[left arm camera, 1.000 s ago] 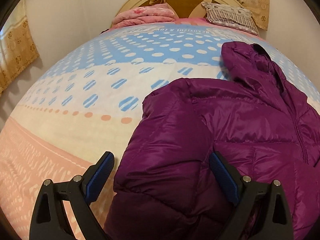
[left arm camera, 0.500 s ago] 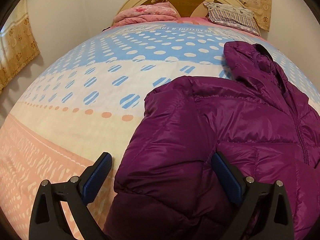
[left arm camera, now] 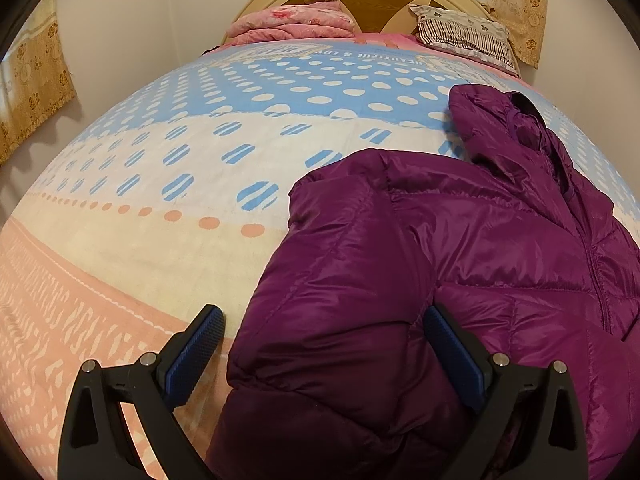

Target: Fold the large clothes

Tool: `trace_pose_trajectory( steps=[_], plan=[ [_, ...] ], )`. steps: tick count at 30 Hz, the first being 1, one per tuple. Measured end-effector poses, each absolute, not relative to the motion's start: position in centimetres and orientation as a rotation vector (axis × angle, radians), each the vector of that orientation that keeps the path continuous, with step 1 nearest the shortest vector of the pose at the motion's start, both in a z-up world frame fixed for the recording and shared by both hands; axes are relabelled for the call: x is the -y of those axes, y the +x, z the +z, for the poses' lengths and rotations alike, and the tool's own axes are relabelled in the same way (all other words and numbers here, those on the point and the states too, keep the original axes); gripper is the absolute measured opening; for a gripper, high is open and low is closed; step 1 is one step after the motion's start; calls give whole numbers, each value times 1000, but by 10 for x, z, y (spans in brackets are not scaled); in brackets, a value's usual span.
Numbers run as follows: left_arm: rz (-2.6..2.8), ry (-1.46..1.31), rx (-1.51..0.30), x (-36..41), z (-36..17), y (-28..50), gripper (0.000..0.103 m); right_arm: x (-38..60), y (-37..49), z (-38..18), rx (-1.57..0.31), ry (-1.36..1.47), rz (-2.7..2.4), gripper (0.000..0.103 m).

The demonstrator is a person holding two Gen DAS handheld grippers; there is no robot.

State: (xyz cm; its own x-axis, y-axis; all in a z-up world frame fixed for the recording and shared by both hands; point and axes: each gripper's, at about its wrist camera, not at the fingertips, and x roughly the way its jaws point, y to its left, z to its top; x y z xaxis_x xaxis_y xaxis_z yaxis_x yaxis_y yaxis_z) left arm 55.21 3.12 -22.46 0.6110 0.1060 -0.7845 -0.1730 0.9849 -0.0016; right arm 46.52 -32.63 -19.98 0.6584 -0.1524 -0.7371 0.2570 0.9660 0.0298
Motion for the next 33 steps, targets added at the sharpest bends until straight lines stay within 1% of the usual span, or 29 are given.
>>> trace_pose_trajectory(
  steps=[6, 7, 9, 12, 14, 15, 17, 21, 26, 29, 33],
  plan=[
    [154, -74, -914, -32, -224, 554, 101, 325, 466, -199, -827, 130, -233, 51],
    [143, -85, -925, -35, -223, 554, 101, 325, 466, -199, -831, 129, -228, 52],
    [131, -86, -952, -40, -219, 552, 101, 324, 467, -197, -849, 124, -205, 59],
    [129, -53, -937, -43, -197, 550, 101, 324, 472, -187, -905, 98, -149, 62],
    [84, -34, -881, -40, -173, 553, 101, 327, 475, -172, -894, 122, -94, 64],
    [67, -11, -857, -37, -162, 558, 101, 327, 480, -163, -875, 119, -76, 67],
    [35, 36, -821, -27, -147, 575, 101, 326, 496, -145, -845, 89, -61, 71],
    [5, 80, -804, -5, -137, 627, 101, 327, 552, -127, -823, 99, 5, 72],
    [-16, 15, -838, 13, -141, 687, 101, 330, 629, -130, -825, 145, 28, 72],
    [-19, -10, -847, 22, -141, 722, 101, 323, 662, -133, -830, 154, 50, 72],
    [-40, -48, -891, 31, -156, 761, 101, 311, 702, -136, -840, 138, 82, 72]
  ],
)
